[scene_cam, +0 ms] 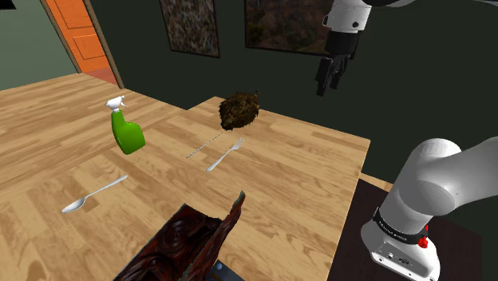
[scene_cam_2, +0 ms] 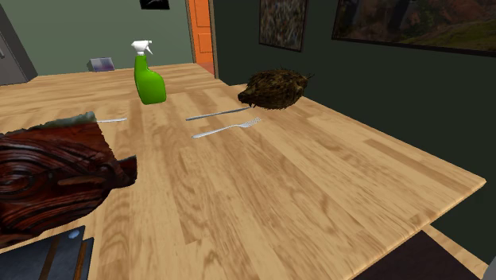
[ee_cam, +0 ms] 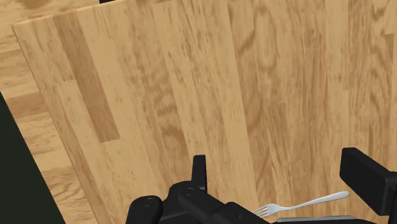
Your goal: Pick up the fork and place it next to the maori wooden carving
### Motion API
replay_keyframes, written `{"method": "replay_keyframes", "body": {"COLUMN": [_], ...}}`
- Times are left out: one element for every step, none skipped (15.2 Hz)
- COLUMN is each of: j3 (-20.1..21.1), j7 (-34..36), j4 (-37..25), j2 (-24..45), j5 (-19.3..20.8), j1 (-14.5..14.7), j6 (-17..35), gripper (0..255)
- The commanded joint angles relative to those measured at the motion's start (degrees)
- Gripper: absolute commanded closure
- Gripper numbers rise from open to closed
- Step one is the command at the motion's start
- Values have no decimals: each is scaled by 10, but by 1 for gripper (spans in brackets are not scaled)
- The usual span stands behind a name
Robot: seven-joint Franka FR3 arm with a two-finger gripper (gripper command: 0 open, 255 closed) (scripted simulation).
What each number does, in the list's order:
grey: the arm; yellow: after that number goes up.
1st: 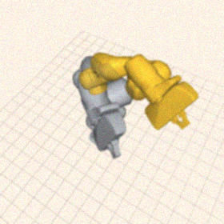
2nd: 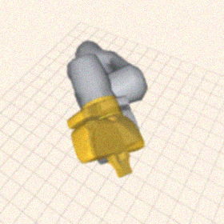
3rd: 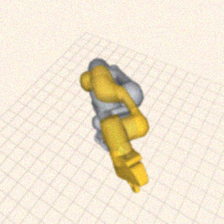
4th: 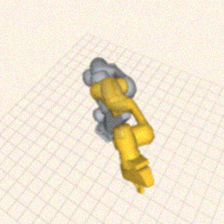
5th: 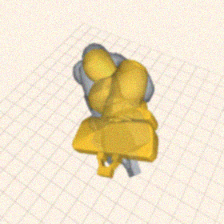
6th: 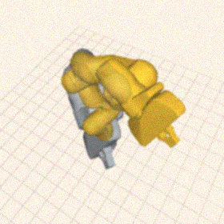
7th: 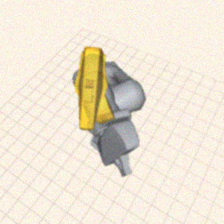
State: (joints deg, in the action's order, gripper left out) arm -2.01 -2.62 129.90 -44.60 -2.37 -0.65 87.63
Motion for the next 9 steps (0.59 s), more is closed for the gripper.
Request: {"method": "replay_keyframes", "body": {"j3": [0, -7, -13, -19, -25, -31, -36, -41, -46], "j7": [0, -25, -49, -73, -96, -120, -144, -167, -190], "j4": [0, 1, 2, 1, 0, -2, -5, -9, -13], "j2": [0, 16, 33, 50, 68, 86, 105, 124, 143], "j5": [0, 5, 11, 15, 19, 23, 26, 29, 31], "j1": [0, 7, 14, 21, 27, 34, 40, 47, 54], "j6": [0, 16, 32, 47, 62, 77, 92, 106, 120], "gripper": [0, 0, 0, 0, 0, 0, 0, 0, 0]}}
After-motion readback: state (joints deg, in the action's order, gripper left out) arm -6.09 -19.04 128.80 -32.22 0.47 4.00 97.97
